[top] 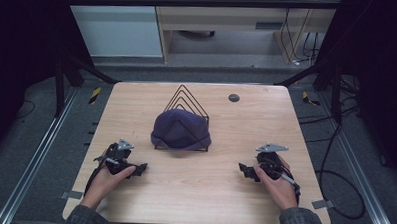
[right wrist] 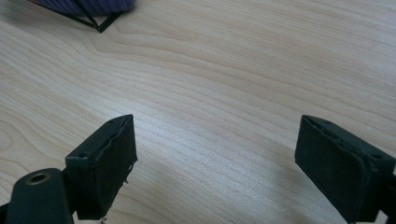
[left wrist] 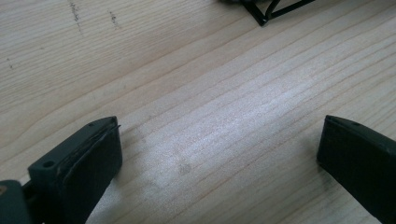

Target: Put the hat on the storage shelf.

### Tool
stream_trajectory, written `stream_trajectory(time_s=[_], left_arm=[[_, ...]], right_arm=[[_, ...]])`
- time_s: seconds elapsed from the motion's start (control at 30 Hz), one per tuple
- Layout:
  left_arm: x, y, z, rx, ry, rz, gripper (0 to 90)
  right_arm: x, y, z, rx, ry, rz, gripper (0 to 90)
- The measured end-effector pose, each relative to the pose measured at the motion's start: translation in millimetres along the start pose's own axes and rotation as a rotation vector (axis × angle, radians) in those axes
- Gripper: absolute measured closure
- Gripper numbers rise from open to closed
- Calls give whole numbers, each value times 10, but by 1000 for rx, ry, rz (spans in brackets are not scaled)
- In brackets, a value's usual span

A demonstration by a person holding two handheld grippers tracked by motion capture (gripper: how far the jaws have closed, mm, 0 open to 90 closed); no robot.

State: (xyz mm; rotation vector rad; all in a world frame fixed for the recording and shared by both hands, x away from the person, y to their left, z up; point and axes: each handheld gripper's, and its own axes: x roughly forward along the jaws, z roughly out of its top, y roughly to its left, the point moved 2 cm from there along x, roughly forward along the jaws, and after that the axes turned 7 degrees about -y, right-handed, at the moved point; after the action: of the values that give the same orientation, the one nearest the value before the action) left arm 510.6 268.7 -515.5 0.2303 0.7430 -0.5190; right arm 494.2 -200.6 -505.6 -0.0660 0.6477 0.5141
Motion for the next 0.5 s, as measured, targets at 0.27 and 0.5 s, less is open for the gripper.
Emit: stream_trajectory(time_s=[0.27, 0.5], left_arm=[[5, -11, 6, 2, 1, -4, 0], [8, -14, 9, 4, 1, -5, 0]], right_arm=[[71, -27, -61, 18, 35, 8, 113], [118, 31, -88, -22, 38, -17, 69]])
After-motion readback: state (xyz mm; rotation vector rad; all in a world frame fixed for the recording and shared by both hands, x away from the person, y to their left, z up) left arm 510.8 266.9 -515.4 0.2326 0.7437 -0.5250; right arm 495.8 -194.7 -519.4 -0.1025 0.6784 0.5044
